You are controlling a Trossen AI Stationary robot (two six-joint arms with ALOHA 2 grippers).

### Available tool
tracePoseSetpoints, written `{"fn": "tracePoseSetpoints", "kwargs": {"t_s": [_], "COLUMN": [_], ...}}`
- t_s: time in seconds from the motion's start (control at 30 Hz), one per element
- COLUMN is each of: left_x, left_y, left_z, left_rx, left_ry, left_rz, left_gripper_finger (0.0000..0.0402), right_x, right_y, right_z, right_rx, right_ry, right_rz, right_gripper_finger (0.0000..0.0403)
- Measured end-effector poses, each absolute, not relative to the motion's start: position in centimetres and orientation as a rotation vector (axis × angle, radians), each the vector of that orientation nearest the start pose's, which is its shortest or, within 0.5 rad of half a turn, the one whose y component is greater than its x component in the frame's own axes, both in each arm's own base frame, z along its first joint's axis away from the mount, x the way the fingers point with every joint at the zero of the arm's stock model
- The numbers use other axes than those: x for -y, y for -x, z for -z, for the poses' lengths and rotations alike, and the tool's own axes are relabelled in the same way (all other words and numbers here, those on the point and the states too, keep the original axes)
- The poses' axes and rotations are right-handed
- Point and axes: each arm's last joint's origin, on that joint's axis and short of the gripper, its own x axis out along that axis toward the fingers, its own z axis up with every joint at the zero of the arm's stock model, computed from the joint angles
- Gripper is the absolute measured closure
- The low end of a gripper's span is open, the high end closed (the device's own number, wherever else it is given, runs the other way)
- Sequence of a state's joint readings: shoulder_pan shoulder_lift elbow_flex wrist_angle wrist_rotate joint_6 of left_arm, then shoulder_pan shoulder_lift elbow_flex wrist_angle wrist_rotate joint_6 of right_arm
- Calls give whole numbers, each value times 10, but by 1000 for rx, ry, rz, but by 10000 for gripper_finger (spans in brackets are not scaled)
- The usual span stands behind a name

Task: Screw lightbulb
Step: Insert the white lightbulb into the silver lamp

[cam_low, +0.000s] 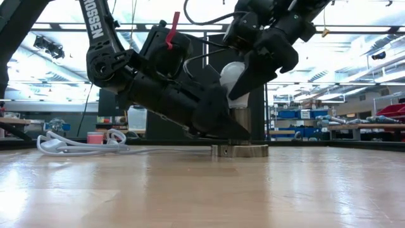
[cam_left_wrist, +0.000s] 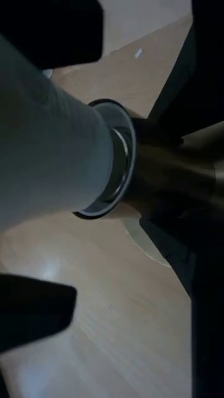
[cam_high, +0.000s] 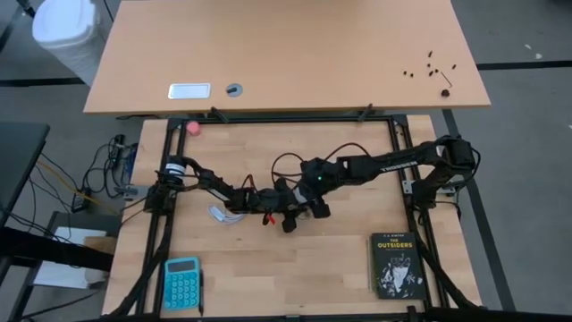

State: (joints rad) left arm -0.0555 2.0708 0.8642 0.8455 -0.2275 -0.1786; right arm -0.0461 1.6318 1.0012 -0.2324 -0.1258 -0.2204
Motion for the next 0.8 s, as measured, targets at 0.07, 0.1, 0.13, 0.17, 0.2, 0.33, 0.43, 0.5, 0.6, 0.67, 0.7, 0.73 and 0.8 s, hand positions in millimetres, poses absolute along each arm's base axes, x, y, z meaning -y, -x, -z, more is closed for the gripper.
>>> {"fn": "tracePoseSetpoints", "kwargs": {"t_s": [0.07,0.1,0.13,0.17,0.2,0.33,0.43,0.5,0.6,0.67,0.7,0.73,0.8], "left_x": [14,13,13,13,12,11,12,13,12,13,13,13,12], "left_y": [-379,-379,-379,-379,-379,-379,-379,-379,-379,-379,-379,-379,-379], "left_z": [-94,-94,-94,-94,-94,-95,-96,-96,-96,-96,-96,-96,-95], "left_rx": [-338,-335,-330,-331,-328,-308,-300,-300,-297,-299,-301,-302,-308], "left_ry": [134,139,147,148,150,163,166,163,166,165,165,165,168], "left_rz": [-229,-246,-262,-266,-277,-333,-349,-346,-348,-346,-346,-348,-351], "left_gripper_finger": [194,194,194,194,194,194,194,194,194,194,194,194,194], "right_x": [11,10,9,8,8,10,10,10,10,10,10,10,10], "right_y": [-332,-332,-331,-331,-331,-328,-330,-331,-331,-331,-331,-331,-331], "right_z": [-197,-197,-196,-195,-194,-189,-190,-189,-190,-189,-190,-190,-189], "right_rx": [-857,-861,-872,-882,-886,-920,-903,-902,-899,-901,-900,-901,-902], "right_ry": [110,105,101,92,80,-11,-57,-74,-87,-93,-91,-86,-81], "right_rz": [-139,-120,-94,-68,-40,44,74,84,96,97,95,93,88], "right_gripper_finger": [138,137,137,138,139,152,165,173,179,178,175,172,161]}}
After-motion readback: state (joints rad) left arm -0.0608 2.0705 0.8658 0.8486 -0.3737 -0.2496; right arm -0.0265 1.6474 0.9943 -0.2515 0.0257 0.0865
